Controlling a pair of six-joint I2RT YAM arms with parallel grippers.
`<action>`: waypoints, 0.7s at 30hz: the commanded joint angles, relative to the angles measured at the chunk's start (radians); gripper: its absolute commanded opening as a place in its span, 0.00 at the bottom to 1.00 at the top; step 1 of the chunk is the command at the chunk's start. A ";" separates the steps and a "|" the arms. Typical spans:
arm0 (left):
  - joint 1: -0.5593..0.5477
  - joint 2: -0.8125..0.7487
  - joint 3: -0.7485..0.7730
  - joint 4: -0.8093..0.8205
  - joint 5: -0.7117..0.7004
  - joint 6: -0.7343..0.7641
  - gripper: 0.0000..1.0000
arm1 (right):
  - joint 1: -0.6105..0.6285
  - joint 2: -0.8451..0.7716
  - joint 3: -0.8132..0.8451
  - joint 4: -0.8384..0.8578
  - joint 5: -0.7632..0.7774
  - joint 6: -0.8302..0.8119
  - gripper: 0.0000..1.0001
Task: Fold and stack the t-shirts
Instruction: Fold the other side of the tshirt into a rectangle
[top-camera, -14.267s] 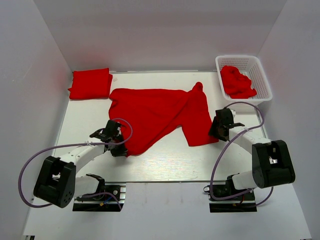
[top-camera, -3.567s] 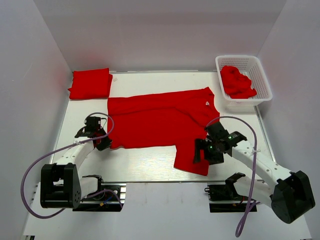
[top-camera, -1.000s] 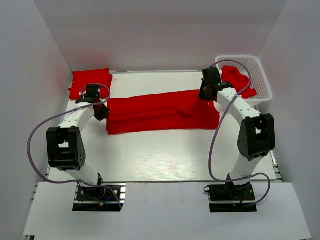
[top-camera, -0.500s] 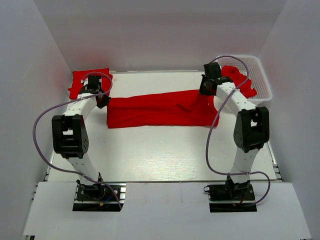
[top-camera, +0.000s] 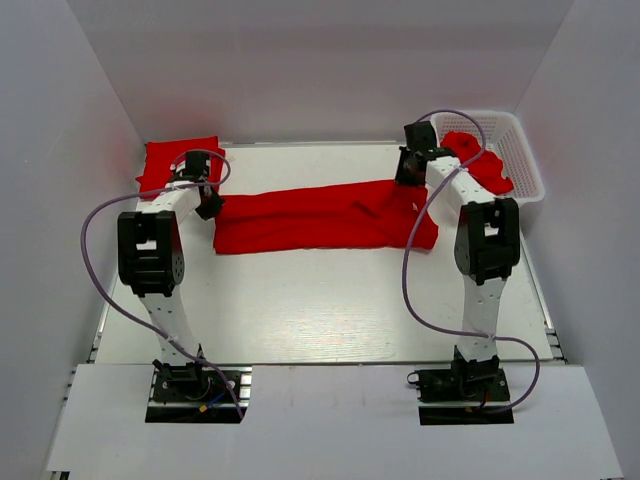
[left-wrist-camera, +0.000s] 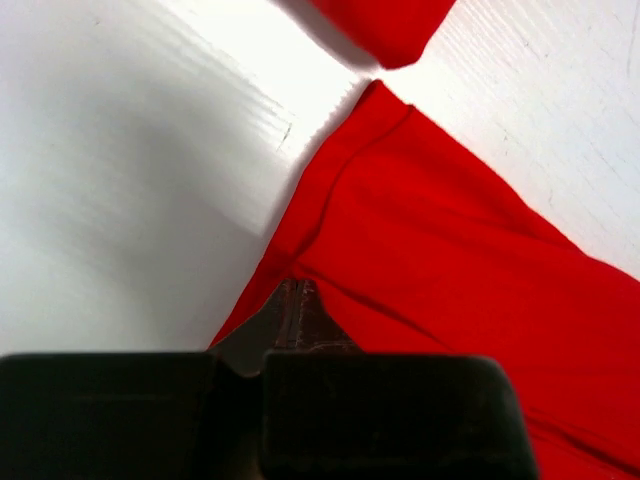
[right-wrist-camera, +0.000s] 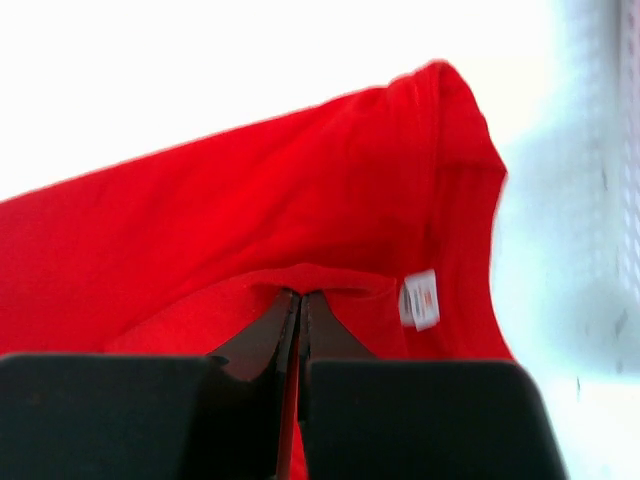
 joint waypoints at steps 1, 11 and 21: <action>0.005 0.015 0.055 -0.003 0.003 0.015 0.00 | -0.014 0.047 0.089 0.046 0.006 -0.043 0.00; 0.005 0.059 0.106 -0.025 0.023 0.033 0.41 | -0.028 0.151 0.186 0.071 -0.076 -0.109 0.25; 0.005 -0.055 0.211 -0.108 0.000 0.114 1.00 | -0.022 0.003 0.171 0.008 -0.140 -0.129 0.90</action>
